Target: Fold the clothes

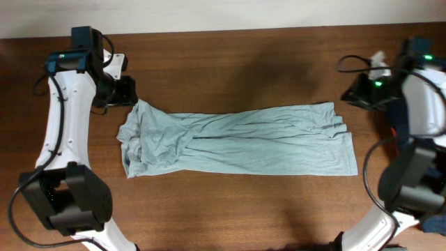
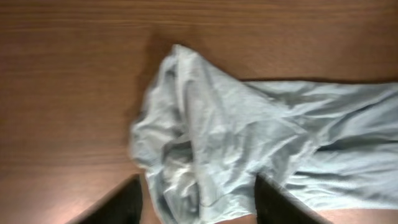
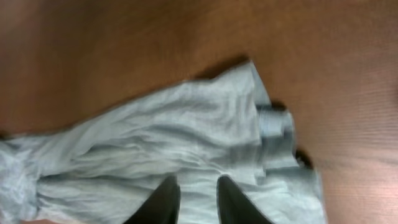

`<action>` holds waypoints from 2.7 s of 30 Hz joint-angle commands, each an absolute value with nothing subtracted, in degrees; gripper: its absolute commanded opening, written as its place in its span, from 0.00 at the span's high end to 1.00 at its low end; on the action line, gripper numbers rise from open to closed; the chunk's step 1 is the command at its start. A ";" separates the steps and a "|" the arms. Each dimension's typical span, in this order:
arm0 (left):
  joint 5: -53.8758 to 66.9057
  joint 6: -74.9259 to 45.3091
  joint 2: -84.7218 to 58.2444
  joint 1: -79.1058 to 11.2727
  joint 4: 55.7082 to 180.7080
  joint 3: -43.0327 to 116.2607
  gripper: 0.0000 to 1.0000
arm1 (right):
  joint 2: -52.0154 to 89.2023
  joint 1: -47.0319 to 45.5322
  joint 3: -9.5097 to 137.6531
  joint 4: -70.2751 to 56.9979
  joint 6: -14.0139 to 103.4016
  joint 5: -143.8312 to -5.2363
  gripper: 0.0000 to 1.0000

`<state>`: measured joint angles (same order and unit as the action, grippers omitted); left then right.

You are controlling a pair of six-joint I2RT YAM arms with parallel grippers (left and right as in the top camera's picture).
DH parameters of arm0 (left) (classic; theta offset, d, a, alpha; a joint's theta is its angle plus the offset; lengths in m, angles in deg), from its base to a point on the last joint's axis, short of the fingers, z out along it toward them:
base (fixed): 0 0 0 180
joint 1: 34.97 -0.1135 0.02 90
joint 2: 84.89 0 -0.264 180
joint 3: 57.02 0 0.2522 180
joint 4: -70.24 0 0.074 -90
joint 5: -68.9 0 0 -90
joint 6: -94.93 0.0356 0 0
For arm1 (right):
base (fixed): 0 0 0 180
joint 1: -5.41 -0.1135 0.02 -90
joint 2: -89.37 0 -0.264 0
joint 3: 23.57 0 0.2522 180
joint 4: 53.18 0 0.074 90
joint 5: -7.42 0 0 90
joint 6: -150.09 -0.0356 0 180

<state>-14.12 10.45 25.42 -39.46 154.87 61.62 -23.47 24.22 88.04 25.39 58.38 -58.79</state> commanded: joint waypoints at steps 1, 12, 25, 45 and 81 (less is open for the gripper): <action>-9.00 16.04 29.17 -37.62 154.76 61.38 0.74 | -28.98 19.87 87.69 22.33 51.36 -64.73 0.78; -8.87 18.73 41.57 -33.88 145.65 56.88 0.91 | -37.35 17.82 87.69 20.28 44.98 -74.44 0.91; -10.49 18.69 49.39 -33.88 143.40 56.83 0.94 | -38.38 17.80 84.65 14.70 42.73 -80.73 0.91; -14.93 17.20 49.41 -33.91 142.94 56.83 0.94 | -38.62 23.28 80.93 8.19 52.50 -89.95 0.94; -14.90 17.16 49.39 -33.91 142.13 56.98 0.90 | -37.48 20.16 77.55 2.03 53.13 -84.69 0.90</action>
